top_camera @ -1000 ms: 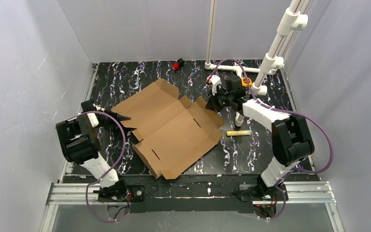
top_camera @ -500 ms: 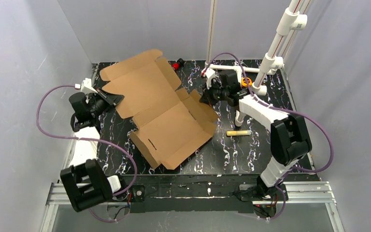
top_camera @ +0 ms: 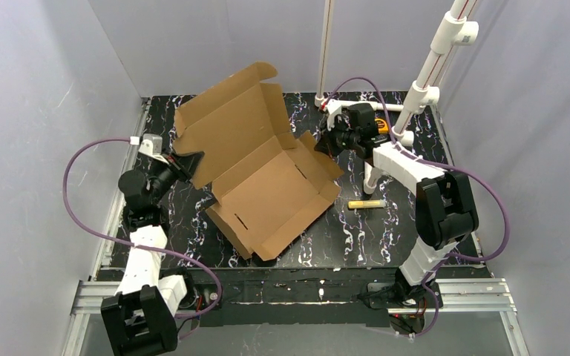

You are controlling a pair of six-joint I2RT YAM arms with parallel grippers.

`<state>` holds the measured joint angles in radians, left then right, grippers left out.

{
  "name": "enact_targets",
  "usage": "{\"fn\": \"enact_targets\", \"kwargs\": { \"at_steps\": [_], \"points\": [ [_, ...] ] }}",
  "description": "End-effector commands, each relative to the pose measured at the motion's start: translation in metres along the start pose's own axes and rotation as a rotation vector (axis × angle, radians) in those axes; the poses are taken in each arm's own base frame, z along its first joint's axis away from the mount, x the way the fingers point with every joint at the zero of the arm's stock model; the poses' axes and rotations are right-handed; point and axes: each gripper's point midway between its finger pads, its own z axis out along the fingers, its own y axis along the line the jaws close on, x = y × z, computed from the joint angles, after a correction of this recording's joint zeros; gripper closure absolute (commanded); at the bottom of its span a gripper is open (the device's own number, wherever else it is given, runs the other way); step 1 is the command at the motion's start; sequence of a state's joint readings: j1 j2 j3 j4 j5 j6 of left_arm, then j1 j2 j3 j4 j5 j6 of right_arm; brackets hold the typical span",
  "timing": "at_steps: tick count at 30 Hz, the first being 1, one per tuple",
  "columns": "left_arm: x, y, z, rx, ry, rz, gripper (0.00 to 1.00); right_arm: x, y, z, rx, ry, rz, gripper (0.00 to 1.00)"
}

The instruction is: Fold the paper box

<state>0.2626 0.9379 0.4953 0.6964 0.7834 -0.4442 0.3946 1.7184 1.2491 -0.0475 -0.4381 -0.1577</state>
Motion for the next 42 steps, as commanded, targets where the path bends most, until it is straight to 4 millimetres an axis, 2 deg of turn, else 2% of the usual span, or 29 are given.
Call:
{"fn": "enact_targets", "kwargs": {
  "at_steps": [1,5,17,22,29,35,40,42],
  "points": [
    [-0.008,-0.035,-0.002,0.163,-0.045,0.21,1.0,0.005,-0.006,0.004,-0.031,-0.05,-0.059,0.99],
    [0.002,-0.064,-0.008,0.29,-0.039,0.358,1.0,0.015,0.005,0.016,-0.12,-0.082,-0.07,0.99],
    [0.001,-0.068,-0.011,0.284,-0.066,0.417,1.0,-0.014,0.03,0.005,-0.19,-0.163,-0.134,0.99],
    [0.002,-0.066,-0.01,0.275,-0.064,0.4,1.0,-0.011,0.042,0.003,-0.227,-0.168,-0.166,0.99],
    [-0.001,-0.06,-0.007,0.232,-0.07,0.353,1.0,-0.002,0.054,0.011,-0.232,-0.133,-0.206,0.99],
    [-0.001,-0.06,-0.007,0.228,-0.07,0.347,1.0,0.004,0.047,0.015,-0.18,-0.119,-0.19,0.99],
    [-0.005,-0.056,-0.007,0.192,-0.081,0.312,1.0,0.006,0.026,0.017,-0.065,-0.091,-0.157,0.99],
    [-0.005,-0.055,-0.007,0.181,-0.081,0.298,1.0,0.011,0.026,0.019,-0.062,-0.087,-0.137,0.99]
  ]
}}
